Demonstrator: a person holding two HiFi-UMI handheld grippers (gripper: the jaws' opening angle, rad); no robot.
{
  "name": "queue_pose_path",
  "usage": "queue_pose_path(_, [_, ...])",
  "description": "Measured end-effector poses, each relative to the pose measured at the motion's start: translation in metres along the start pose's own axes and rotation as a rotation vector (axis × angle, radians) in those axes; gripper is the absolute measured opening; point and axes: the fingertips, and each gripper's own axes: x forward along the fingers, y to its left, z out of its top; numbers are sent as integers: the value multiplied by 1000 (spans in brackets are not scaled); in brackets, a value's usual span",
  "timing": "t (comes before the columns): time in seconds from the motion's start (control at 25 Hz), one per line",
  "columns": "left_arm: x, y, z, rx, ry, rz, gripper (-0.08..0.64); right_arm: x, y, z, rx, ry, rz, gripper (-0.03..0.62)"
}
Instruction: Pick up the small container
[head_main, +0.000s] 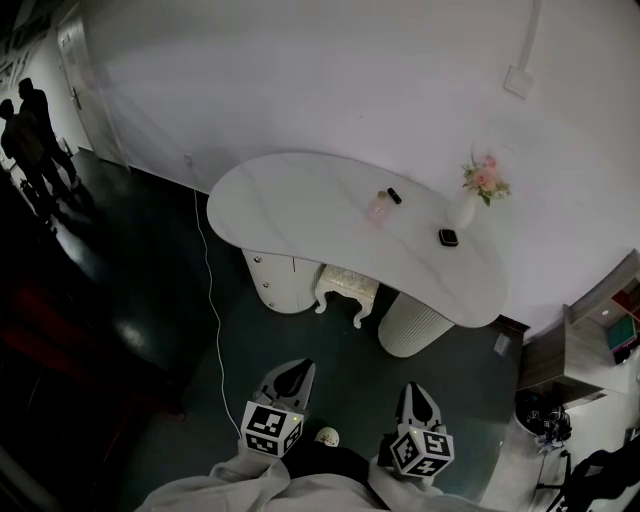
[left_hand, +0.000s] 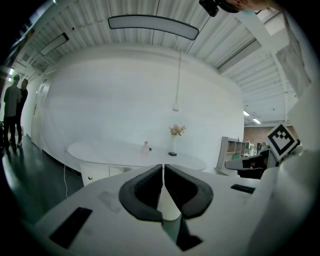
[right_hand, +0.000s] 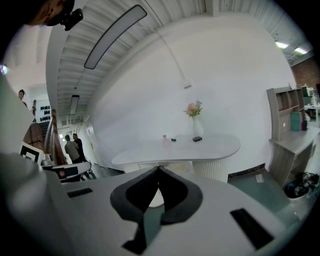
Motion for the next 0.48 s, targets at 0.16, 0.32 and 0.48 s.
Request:
queue_pose_path(0.16, [-4,0,-5,-3,7,9,23,-1,0,-5,5,10,3,49])
queue_pose_path(0.32, [-6,5,-8,-9,15,22,23,-2,3,-12,3,26,8,49])
queue_pose_path(0.48, [-1,4,-11,-11,32,18,23,0,-3,-13,17,34,-5,49])
